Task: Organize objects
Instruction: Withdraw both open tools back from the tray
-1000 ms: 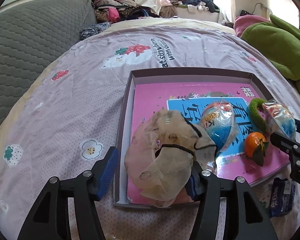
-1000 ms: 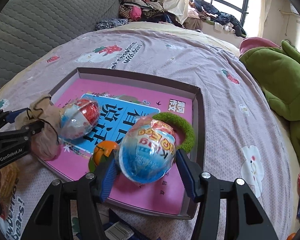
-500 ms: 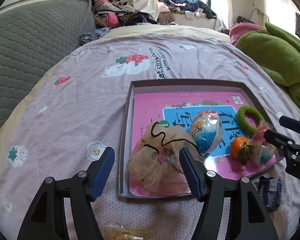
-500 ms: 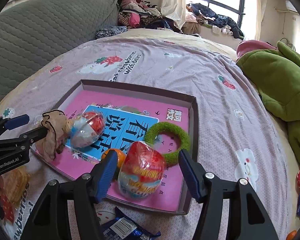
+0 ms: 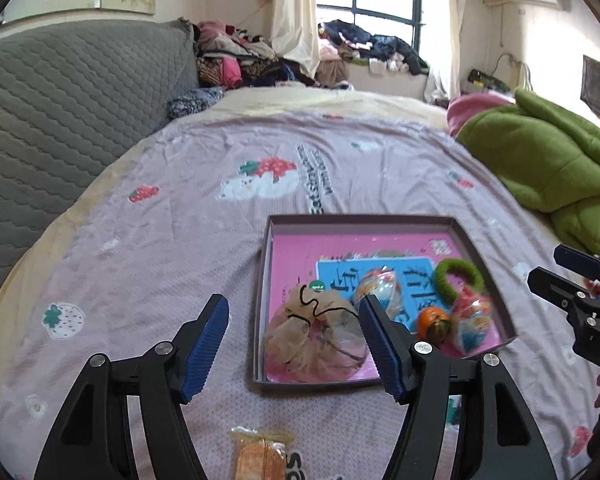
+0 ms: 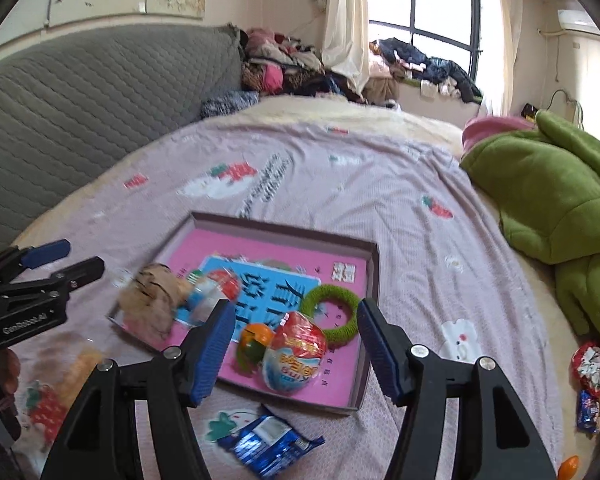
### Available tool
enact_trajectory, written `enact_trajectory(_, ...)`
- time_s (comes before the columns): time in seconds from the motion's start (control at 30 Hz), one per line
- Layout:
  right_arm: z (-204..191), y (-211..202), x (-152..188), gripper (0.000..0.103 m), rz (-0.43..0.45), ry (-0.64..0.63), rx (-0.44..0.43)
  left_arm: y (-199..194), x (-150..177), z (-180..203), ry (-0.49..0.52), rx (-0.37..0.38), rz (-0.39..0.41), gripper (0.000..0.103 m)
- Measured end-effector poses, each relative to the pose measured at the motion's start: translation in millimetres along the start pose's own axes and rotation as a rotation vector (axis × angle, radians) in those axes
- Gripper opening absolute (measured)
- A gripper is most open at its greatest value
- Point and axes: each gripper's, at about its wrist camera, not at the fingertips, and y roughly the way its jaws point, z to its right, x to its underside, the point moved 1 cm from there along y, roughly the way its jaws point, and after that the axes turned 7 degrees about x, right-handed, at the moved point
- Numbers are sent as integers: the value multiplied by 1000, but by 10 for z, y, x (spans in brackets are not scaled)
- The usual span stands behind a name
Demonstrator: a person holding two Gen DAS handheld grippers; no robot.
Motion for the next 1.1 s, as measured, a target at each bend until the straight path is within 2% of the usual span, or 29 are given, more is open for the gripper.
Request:
enact_trajectory(0.17,-79,-403,-51,67,38,3,-24,-356,-14,-2,6,-8,35,70)
enact_trajectory(0.4,-80,-769,90,68,75,46,6,-768,99,-101,-4,-19,73,70)
enact_trajectory(0.47,-53,-838,161,68,73,71,4,-855,143,-141,-9,-21,76,70)
enact_trajectory(0.6,-56,-952,290,68,76,74,63,-1041,268,-173,-5,-21,87,70)
enact_trajectory(0.83,-90,-1191,418,69,80,114,51,-1335,421,-157,23,-20,102,70)
enact_trajectory(1.1,-130,-1277,545,69,53,145,53,-1531,534,-162,17,-10,108,71)
